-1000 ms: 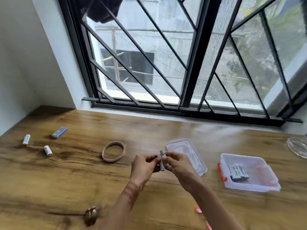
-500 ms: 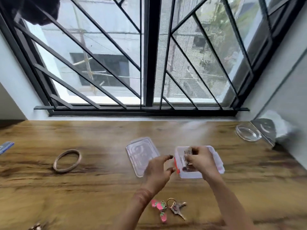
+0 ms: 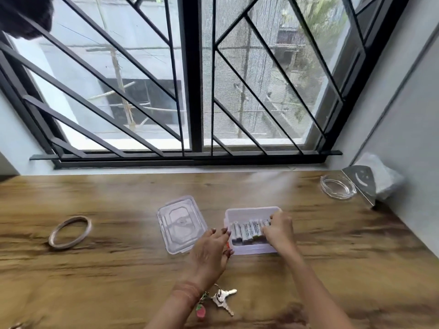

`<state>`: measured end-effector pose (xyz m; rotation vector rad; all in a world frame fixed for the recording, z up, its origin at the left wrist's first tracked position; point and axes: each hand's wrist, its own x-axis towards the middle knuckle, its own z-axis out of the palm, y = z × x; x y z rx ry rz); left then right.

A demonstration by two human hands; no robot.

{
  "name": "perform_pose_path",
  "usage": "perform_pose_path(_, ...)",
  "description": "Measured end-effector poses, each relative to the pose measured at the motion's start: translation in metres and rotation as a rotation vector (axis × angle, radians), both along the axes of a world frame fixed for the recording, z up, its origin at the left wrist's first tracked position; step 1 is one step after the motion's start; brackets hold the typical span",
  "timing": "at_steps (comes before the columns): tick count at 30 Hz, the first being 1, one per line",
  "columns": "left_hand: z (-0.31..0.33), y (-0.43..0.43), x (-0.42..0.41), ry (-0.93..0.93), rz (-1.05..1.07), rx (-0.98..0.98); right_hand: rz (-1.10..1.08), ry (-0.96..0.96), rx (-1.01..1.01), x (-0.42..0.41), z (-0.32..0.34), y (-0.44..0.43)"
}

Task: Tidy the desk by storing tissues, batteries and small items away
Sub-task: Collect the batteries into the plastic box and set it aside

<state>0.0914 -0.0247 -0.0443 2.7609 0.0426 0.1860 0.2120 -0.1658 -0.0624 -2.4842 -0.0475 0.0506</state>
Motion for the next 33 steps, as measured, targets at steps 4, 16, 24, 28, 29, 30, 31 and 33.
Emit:
perform_pose_path(4, -0.003, -0.001, -0.001, 0.008, 0.022, -0.042, 0.086, -0.086, -0.056, -0.003, -0.008, -0.005)
perform_pose_path(16, -0.017, 0.006, -0.011, -0.012, 0.127, -0.167, 0.211, -0.135, -0.059, -0.013, 0.02, 0.017)
perform_pose_path(24, -0.014, 0.105, -0.05, -0.133, 0.32, -0.297, 0.504, -0.22, 0.033, -0.07, 0.038, 0.133)
perform_pose_path(28, -0.014, 0.175, -0.087, -0.147, 0.365, -0.296, 0.575, -0.197, 0.059, -0.104, 0.039, 0.212)
perform_pose_path(29, -0.015, 0.194, -0.098, -0.155, 0.37, -0.294, 0.596, -0.189, 0.059, -0.114, 0.04, 0.233)
perform_pose_path(30, -0.015, 0.211, -0.108, -0.162, 0.376, -0.29, 0.617, -0.186, 0.052, -0.122, 0.041, 0.251)
perform_pose_path(31, -0.014, 0.232, -0.119, -0.169, 0.389, -0.284, 0.641, -0.187, 0.05, -0.132, 0.041, 0.273)
perform_pose_path(33, -0.013, 0.275, -0.14, -0.169, 0.435, -0.264, 0.684, -0.177, 0.057, -0.152, 0.042, 0.317)
